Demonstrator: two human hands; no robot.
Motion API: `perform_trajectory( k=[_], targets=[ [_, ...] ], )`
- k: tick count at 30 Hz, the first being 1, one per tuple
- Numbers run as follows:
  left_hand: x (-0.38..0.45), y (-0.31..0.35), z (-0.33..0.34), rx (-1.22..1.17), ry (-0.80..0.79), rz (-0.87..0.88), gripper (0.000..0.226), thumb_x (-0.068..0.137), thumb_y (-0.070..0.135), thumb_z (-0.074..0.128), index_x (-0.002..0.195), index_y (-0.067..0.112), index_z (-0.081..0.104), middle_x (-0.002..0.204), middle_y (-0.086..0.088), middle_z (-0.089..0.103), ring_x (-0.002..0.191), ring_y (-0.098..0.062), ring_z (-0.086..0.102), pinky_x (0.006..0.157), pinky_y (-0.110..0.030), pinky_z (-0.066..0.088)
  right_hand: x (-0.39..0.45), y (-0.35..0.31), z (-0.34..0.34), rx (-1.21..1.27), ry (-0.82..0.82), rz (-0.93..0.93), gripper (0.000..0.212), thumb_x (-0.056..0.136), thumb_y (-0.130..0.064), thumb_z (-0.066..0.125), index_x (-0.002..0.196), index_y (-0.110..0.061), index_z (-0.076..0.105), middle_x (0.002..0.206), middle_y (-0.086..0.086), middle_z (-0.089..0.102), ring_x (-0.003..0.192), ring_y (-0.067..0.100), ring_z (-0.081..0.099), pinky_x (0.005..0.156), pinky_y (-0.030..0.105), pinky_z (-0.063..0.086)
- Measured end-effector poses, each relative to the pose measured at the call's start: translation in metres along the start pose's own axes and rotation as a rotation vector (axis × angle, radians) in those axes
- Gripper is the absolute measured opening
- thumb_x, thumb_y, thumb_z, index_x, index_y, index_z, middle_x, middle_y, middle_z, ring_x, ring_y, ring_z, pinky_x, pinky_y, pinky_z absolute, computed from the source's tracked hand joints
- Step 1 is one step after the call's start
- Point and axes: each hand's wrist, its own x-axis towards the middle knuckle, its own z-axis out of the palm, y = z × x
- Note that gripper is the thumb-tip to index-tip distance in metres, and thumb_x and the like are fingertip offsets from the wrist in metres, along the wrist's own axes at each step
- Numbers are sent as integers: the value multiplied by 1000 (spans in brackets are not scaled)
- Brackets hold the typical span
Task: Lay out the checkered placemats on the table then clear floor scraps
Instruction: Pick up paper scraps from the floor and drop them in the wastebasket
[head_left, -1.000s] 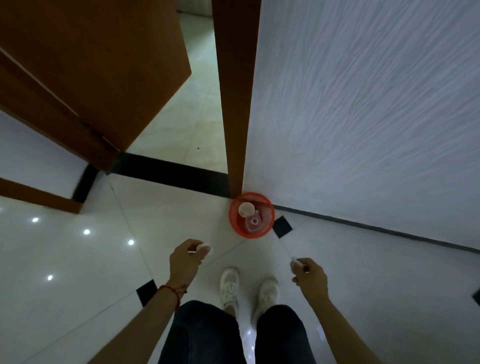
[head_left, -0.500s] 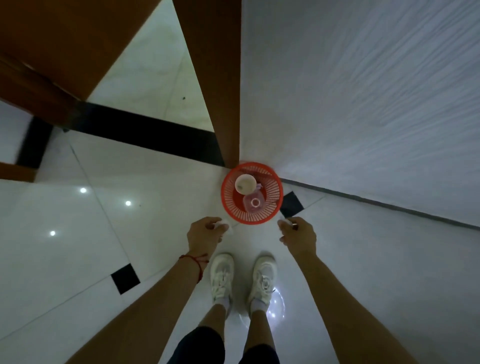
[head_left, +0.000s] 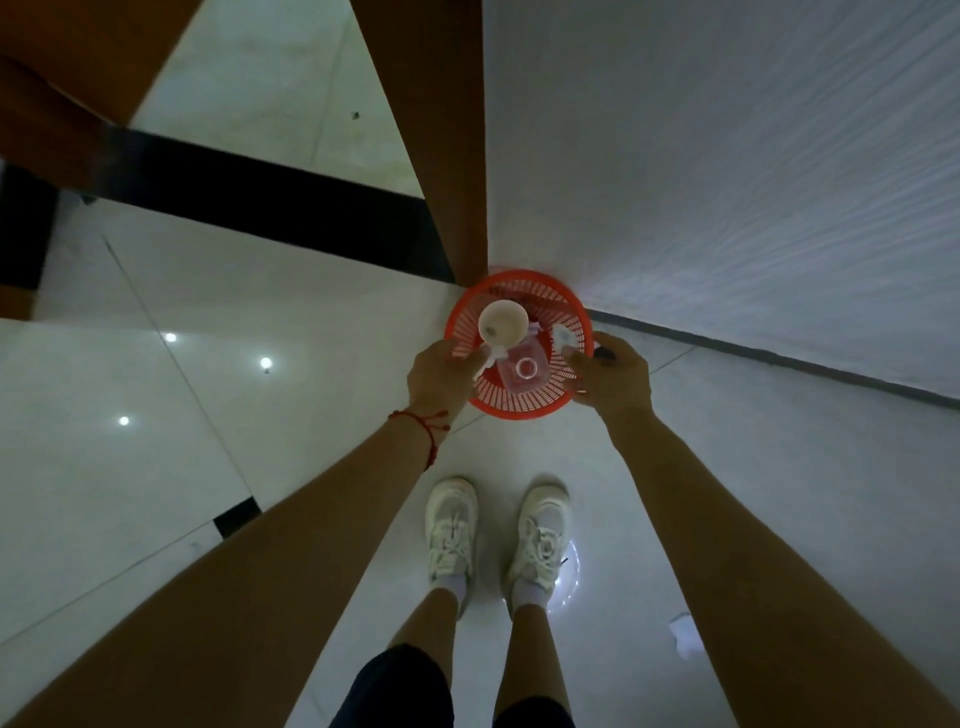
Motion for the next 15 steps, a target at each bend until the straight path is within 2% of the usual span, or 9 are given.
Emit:
perform_trajectory(
  k=[2, 3, 5, 7, 9, 10, 12, 15],
  targets=[
    [1, 1, -1, 2, -1, 5, 23, 88, 36, 56, 100, 17, 58, 102, -12, 58, 91, -20, 56, 92, -39, 51, -1, 2, -3, 73, -18, 15, 12, 85, -12, 61, 92, -21, 57, 88, 4, 62, 91, 29, 62, 88, 47, 53],
    [0, 1, -3, -9, -3, 4, 23, 89, 35, 55, 104, 18, 56, 110, -15, 58, 93, -21, 54, 92, -38, 49, -2, 3, -4, 74, -2, 10, 12, 85, -13, 61, 85, -23, 55, 87, 4, 63, 90, 29, 63, 87, 48, 53],
    [-4, 2, -8, -11, -8, 3, 16, 90, 33, 54, 100, 22, 50, 126, -15, 57, 103, -26, 57, 90, -33, 49, -8, 7, -9, 75, 20, 21, 7, 86, -17, 60, 81, -19, 56, 88, 10, 66, 87, 33, 66, 86, 50, 54],
    [-16, 2, -14, 109, -36, 44, 27, 91, 34, 51, 112, 17, 55, 131, -13, 56, 115, -26, 55, 84, -22, 46, -20, 12, -14, 156, 16, 77, 5, 87, -15, 59, 92, -14, 60, 90, 10, 64, 84, 34, 64, 87, 49, 53],
    [-37, 4, -24, 219, -28, 85, 40, 93, 33, 48, 124, 9, 54, 133, -10, 55, 121, -25, 51, 91, -22, 38, -34, 16, -23, 154, 18, 138, 33, 89, -16, 58, 120, -5, 54, 103, 14, 62, 84, 34, 64, 87, 44, 53],
    [-49, 6, -30, 256, -25, 101, 41, 93, 32, 48, 126, 8, 53, 134, -10, 54, 123, -24, 50, 96, -24, 36, -42, 18, -28, 151, 23, 157, 40, 89, -16, 57, 126, -4, 49, 111, 17, 61, 86, 35, 65, 87, 43, 53],
    [-73, 11, -42, 326, -43, 133, 40, 93, 30, 48, 126, 9, 53, 135, -10, 54, 122, -24, 51, 97, -24, 35, -62, 19, -40, 208, 45, 185, 38, 90, -14, 55, 126, -2, 50, 117, 20, 60, 87, 35, 65, 87, 43, 52],
    [-108, 26, -61, 404, -100, 186, 37, 94, 27, 46, 125, 7, 54, 133, -10, 55, 121, -24, 52, 94, -21, 33, -101, 18, -58, 298, 74, 218, 33, 91, -12, 53, 121, 2, 53, 105, 18, 60, 71, 25, 62, 83, 43, 51]
  ],
)
